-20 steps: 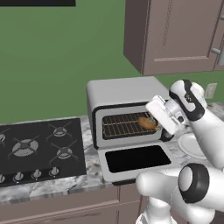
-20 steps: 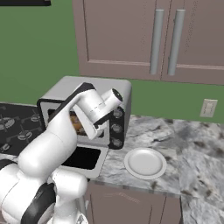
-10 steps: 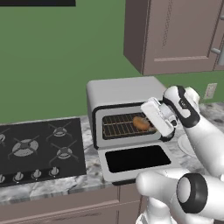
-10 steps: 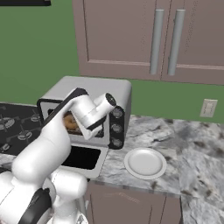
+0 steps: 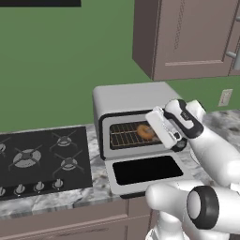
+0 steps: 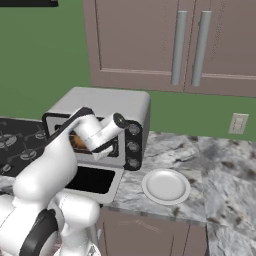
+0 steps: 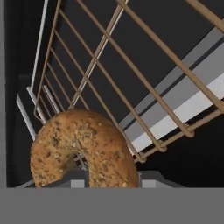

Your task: Pick up the bagel from the plate, place it on the toaster oven rack, close the door, and set the timer.

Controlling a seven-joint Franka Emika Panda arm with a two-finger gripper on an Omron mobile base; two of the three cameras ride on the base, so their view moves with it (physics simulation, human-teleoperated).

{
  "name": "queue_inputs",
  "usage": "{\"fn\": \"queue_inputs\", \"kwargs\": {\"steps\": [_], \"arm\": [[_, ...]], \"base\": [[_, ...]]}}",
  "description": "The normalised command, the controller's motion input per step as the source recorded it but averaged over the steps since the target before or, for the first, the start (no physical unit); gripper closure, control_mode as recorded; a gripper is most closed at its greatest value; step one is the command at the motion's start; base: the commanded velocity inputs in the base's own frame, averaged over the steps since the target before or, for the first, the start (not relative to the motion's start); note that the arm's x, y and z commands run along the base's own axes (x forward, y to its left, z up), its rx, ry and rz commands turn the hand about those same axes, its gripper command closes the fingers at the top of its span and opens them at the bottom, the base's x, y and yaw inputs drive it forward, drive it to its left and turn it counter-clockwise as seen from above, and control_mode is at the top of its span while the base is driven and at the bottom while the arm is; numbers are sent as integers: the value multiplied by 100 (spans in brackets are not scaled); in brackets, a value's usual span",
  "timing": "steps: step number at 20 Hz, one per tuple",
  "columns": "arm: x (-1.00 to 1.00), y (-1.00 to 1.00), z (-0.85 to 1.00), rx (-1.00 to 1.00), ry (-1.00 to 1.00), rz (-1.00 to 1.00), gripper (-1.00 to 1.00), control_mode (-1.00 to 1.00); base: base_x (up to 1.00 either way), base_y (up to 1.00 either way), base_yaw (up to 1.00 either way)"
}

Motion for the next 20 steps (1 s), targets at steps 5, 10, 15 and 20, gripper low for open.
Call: {"fn": "queue_inputs", "kwargs": {"steps": [5,10,15,20], "arm": [[36,0,-17,0,0,-11,100,-100],[18,1,-14,0,0,-10,100,-100],[9,1,-17,0,1,-9,100,-100],[0,0,-23,0,3,-7,100,-100]], "base": [[0,0,0],[0,0,0],[0,0,0],[0,0,0]]}}
